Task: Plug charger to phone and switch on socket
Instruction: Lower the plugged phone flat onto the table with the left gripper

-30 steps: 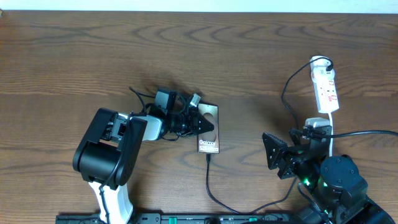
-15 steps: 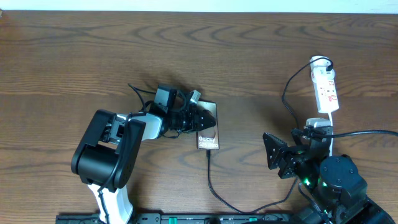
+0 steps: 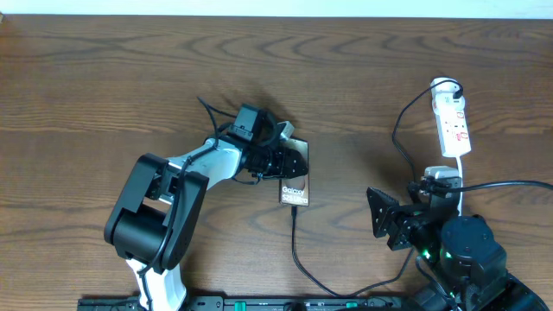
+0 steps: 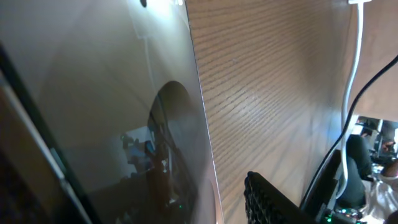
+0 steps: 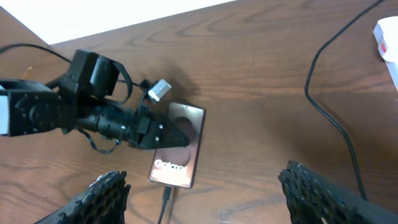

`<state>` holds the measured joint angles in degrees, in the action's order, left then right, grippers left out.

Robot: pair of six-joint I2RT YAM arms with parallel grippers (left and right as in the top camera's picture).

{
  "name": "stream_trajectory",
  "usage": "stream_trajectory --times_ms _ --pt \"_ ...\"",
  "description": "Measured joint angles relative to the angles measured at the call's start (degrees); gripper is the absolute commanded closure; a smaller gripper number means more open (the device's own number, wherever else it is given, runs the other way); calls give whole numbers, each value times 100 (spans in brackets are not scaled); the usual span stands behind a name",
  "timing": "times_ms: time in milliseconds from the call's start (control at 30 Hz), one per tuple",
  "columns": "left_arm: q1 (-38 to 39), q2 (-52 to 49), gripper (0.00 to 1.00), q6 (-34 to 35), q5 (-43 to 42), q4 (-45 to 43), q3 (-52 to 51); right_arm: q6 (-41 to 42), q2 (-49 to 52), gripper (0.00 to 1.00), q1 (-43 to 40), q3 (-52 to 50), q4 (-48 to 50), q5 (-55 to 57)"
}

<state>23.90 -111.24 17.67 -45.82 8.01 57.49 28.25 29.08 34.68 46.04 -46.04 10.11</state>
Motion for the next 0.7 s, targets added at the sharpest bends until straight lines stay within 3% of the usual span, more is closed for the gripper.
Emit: stream_trajectory --times_ms 700 --pt "-197 216 30 -297 824 962 317 0 0 18 0 0 -133 31"
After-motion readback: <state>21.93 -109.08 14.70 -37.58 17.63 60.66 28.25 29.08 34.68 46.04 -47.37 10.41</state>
